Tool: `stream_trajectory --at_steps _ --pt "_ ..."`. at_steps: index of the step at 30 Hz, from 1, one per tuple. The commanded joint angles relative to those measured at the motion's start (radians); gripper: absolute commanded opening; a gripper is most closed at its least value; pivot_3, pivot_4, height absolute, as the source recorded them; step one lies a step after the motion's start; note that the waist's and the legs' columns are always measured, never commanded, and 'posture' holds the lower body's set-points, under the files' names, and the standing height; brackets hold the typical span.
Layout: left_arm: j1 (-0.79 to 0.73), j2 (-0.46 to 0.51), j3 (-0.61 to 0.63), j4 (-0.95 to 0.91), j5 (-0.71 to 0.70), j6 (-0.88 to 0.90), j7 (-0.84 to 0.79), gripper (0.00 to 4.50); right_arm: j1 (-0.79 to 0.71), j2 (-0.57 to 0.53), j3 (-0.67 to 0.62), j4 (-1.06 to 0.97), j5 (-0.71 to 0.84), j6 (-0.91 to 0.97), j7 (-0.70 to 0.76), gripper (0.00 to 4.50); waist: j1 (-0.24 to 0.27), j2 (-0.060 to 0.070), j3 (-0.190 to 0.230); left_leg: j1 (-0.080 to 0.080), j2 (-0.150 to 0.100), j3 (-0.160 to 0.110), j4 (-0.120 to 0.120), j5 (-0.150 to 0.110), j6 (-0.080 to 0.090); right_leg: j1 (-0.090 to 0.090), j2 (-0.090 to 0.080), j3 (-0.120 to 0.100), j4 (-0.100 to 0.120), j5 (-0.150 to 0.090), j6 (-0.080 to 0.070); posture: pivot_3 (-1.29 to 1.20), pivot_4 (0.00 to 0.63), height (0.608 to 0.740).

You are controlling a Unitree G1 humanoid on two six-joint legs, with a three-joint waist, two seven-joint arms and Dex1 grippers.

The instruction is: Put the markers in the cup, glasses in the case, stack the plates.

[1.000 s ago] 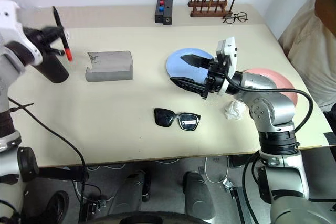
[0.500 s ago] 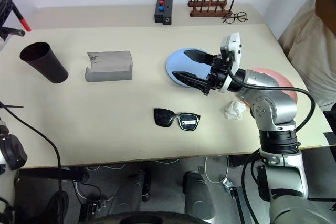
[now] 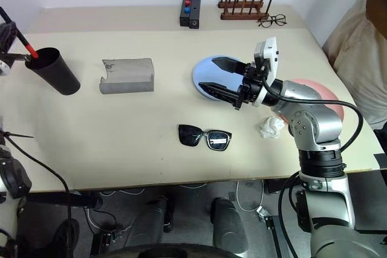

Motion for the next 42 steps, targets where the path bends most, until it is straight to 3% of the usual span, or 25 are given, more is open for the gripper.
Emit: stream_trajectory --at_steps 1,3,7,12,13,20,24,26,28,36,42 --pt "0.008 0.019 0.020 -0.019 -0.012 -0.027 0.005 0.06 -0.016 -0.014 -0.025 -0.024 0.006 -0.014 0.001 4.50 0.000 0.000 0.000 0.000 0.000 0.000 0.000 0.000 0.000 0.000 0.000 0.000 0.000 0.000 0.000 0.00 0.150 0.740" --pt "0.018 0.019 0.018 -0.015 -0.005 -0.033 0.018 0.06 -0.011 -0.015 -0.026 -0.027 0.006 -0.013 -0.001 4.50 -0.001 0.000 0.000 0.000 0.000 0.000 0.000 0.000 0.000 0.000 0.000 0.000 0.000 0.000 0.000 0.00 0.150 0.740" --pt "0.027 0.009 0.012 -0.032 -0.011 -0.027 0.018 1.74 -0.005 -0.015 -0.025 -0.033 0.006 -0.014 -0.003 4.50 -0.001 0.000 0.000 0.000 0.000 0.000 0.000 0.000 0.000 0.000 0.000 0.000 0.000 0.000 0.000 0.00 0.150 0.740" --pt "0.007 0.018 0.005 -0.077 -0.017 -0.003 0.015 4.28 -0.005 -0.015 -0.024 -0.032 0.001 -0.019 -0.006 4.50 0.001 0.000 0.000 0.000 0.000 0.000 0.000 0.000 0.000 0.000 0.000 0.000 0.000 0.000 0.000 0.00 0.150 0.740" --pt "0.004 0.018 0.005 -0.088 -0.019 0.003 0.014 4.42 -0.005 -0.015 -0.024 -0.032 0.001 -0.020 -0.006 4.50 0.001 0.000 0.000 0.000 0.000 0.000 0.000 0.000 0.000 0.000 0.000 0.000 0.000 0.000 0.000 0.00 0.150 0.740" --pt "-0.037 -0.005 -0.101 -0.289 -0.081 0.233 -0.143 4.42 -0.003 -0.010 -0.028 -0.023 -0.002 -0.031 -0.015 4.50 0.002 0.000 0.000 0.000 0.000 0.000 0.000 0.000 0.000 0.000 0.000 0.000 0.000 0.000 0.000 0.00 0.150 0.740" --pt "-0.096 -0.021 -0.239 -0.331 -0.052 0.311 -0.293 4.42 0.027 -0.043 -0.036 -0.002 -0.023 -0.052 0.003 4.50 0.001 0.000 0.000 0.000 0.000 0.000 0.000 0.000 0.000 0.000 0.000 0.000 0.000 0.000 0.000 0.00 0.150 0.740" --pt "-0.113 -0.013 -0.382 -0.293 0.022 0.349 -0.436 4.42 0.062 -0.098 -0.034 0.039 -0.091 -0.111 0.028 4.50 0.006 0.000 0.000 0.000 0.000 0.000 0.000 0.000 0.000 0.000 0.000 0.000 0.000 0.000 0.000 0.00 0.150 0.740" --pt "-0.145 -0.040 -0.448 -0.215 0.076 0.283 -0.497 4.42 0.079 -0.123 -0.058 0.046 -0.089 -0.114 0.029 4.50 0.003 0.001 0.000 0.000 -0.001 0.001 0.000 0.000 0.000 0.001 0.000 0.001 -0.001 -0.002 -0.003 0.00 0.150 0.740" --pt "-0.308 -0.165 -0.571 0.230 0.267 0.052 -0.513 4.42 0.156 -0.129 -0.110 -0.050 -0.065 -0.095 -0.017 4.50 -0.002 0.001 0.000 -0.001 0.000 0.001 0.000 -0.001 0.002 -0.001 0.002 0.002 0.000 0.000 0.000 0.00 0.150 0.740" --pt "-0.350 -0.210 -0.615 0.382 0.360 0.023 -0.543 4.42 0.209 -0.135 -0.140 -0.118 -0.042 -0.070 -0.055 4.50 0.001 0.001 0.000 -0.001 0.000 0.001 0.001 -0.001 0.002 -0.001 0.001 0.002 -0.001 -0.001 -0.001 0.00 0.150 0.740"
